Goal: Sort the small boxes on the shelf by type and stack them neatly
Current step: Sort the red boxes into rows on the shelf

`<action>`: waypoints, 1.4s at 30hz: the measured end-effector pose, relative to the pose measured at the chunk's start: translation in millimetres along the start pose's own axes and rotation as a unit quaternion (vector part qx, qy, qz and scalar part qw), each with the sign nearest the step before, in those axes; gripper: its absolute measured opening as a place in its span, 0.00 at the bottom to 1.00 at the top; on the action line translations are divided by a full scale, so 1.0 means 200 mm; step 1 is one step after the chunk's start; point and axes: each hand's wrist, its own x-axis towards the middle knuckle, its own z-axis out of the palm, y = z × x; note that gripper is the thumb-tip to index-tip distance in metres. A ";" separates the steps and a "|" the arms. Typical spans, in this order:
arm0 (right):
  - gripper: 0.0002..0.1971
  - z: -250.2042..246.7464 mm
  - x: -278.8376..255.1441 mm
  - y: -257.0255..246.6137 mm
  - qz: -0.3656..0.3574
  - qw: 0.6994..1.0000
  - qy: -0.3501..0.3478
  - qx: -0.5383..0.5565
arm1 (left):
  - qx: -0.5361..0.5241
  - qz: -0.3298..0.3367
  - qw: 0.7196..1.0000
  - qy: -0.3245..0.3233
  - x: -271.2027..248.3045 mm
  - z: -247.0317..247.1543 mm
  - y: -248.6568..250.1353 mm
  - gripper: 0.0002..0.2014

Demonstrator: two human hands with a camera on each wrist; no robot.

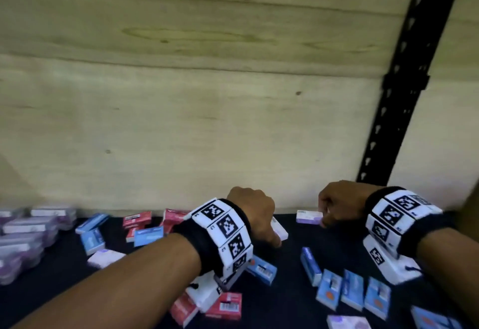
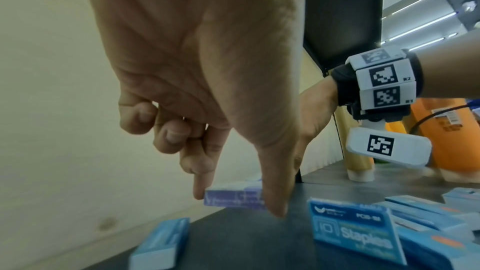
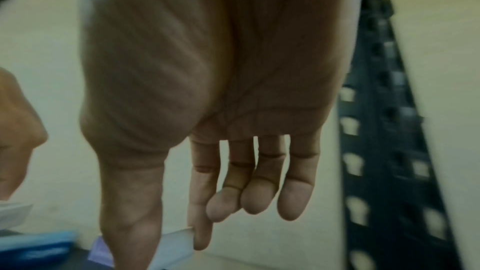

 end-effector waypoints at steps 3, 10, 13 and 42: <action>0.13 0.04 0.05 0.16 0.046 0.999 -0.007 0.012 | -0.003 0.020 1.000 -0.002 0.17 0.01 0.11 0.26; 0.12 0.13 0.13 0.34 0.085 0.995 -0.037 0.028 | 0.000 0.034 0.999 0.010 0.43 0.07 0.25 0.27; 0.11 0.15 0.14 0.36 0.083 0.995 -0.041 0.036 | 0.009 0.031 0.999 0.015 0.49 0.08 0.29 0.28; 0.17 -0.16 0.11 -0.83 -0.215 0.976 0.012 -0.027 | 0.026 -0.205 0.974 -0.091 -0.61 0.01 -0.85 0.19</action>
